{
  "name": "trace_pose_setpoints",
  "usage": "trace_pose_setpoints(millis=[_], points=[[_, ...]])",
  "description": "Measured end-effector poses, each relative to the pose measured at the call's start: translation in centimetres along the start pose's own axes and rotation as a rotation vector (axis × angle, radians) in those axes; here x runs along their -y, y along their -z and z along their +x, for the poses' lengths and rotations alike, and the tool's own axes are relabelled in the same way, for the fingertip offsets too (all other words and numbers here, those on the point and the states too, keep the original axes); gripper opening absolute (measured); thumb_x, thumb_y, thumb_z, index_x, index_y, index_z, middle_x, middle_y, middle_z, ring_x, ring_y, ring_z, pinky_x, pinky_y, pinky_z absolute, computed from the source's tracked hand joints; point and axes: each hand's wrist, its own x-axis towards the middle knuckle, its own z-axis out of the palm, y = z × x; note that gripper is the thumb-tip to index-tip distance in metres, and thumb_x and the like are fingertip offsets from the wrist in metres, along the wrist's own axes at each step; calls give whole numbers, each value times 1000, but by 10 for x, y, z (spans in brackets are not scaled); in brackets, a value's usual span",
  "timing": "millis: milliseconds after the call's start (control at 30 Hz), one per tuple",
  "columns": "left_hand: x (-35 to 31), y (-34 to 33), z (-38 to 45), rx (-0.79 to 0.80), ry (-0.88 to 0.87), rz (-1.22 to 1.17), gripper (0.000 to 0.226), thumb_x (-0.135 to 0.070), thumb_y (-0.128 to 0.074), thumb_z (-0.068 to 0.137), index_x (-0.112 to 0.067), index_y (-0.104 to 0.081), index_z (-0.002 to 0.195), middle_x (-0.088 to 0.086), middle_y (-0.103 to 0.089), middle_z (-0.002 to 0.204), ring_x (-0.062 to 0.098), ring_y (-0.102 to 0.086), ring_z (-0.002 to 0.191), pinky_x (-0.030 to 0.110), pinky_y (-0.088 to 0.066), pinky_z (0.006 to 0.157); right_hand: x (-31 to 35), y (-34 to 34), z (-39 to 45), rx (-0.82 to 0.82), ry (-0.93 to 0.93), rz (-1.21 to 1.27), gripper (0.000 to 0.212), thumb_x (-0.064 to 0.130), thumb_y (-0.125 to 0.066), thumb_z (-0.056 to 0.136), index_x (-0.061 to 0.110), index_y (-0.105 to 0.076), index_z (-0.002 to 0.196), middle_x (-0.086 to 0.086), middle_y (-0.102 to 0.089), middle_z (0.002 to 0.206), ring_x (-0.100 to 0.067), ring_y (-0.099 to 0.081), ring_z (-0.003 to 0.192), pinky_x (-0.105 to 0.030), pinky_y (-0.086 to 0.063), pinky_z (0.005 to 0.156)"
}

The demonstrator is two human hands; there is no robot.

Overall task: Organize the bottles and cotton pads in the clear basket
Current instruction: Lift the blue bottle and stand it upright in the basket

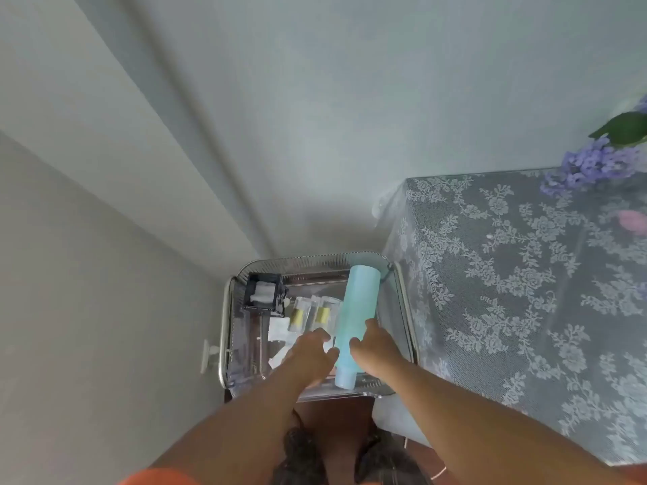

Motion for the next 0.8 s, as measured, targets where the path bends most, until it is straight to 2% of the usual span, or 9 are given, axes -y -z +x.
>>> trace_pose_setpoints(millis=[67, 167, 300, 400, 467, 533, 600, 700, 800], points=[[1, -6, 6, 31, 21, -27, 40, -45, -55, 93, -26, -55, 129, -1, -56, 136, 17, -58, 109, 33, -46, 95, 0, -3, 4, -26, -60, 87, 60, 19, -52, 95, 12, -32, 151, -11, -55, 138, -26, -62, 104, -25, -46, 61], [2, -16, 8, 117, 88, -36, 43, -48, -54, 92, -27, -55, 130, -2, -57, 135, 15, -58, 107, 29, -43, 92, -1, -8, 8, -65, -130, 193, 60, 16, -55, 96, 12, -31, 151, -12, -56, 142, -30, -63, 114, -29, -49, 71], [6, -35, 16, 137, 138, -41, 53, -45, -55, 88, -21, -47, 135, 4, -58, 132, 19, -58, 107, 31, -44, 91, -7, -14, 11, -66, -201, 262, 52, 25, -51, 101, 15, -33, 149, -11, -59, 142, -31, -66, 115, -33, -54, 80], [5, -47, 18, 162, 121, 29, 42, -35, -51, 95, -18, -48, 133, 10, -54, 132, 22, -54, 112, 32, -45, 85, -11, -22, 12, -77, -198, 294, 46, 33, -49, 103, 15, -37, 144, -10, -59, 141, -32, -65, 117, -42, -57, 93], [0, -52, 15, 123, 161, -68, 48, -42, -51, 94, -17, -45, 134, 1, -52, 120, 16, -51, 97, 27, -39, 70, -11, -25, 13, -69, -208, 335, 47, 37, -48, 103, 16, -36, 142, -10, -60, 139, -29, -65, 110, -39, -57, 89], [-6, -51, 13, 61, 245, -204, 57, -50, -56, 89, -16, -43, 133, -4, -52, 111, 14, -52, 90, 26, -37, 62, -10, -24, 15, -62, -220, 360, 48, 40, -47, 101, 16, -36, 142, -10, -61, 136, -27, -63, 100, -37, -56, 85], [-12, -47, 10, 37, 304, -318, 56, -54, -58, 84, -18, -47, 126, -5, -58, 107, 13, -56, 90, 29, -42, 65, -9, -21, 15, -63, -228, 356, 49, 41, -47, 100, 17, -37, 142, -9, -63, 133, -29, -63, 100, -41, -56, 89], [-15, -35, -2, 8, 300, -425, 50, -60, -58, 76, -23, -55, 110, -3, -64, 101, 16, -60, 92, 39, -51, 81, -9, -16, 10, -63, -233, 383, 50, 45, -47, 101, 17, -40, 141, -8, -64, 129, -30, -65, 101, -43, -57, 88], [-13, -27, -19, -56, 244, -467, 41, -62, -59, 74, -30, -59, 98, -8, -68, 91, 11, -65, 84, 38, -54, 78, -8, -12, -1, -66, -203, 403, 55, 52, -43, 101, 19, -40, 145, -7, -64, 129, -26, -64, 98, -38, -54, 80]])
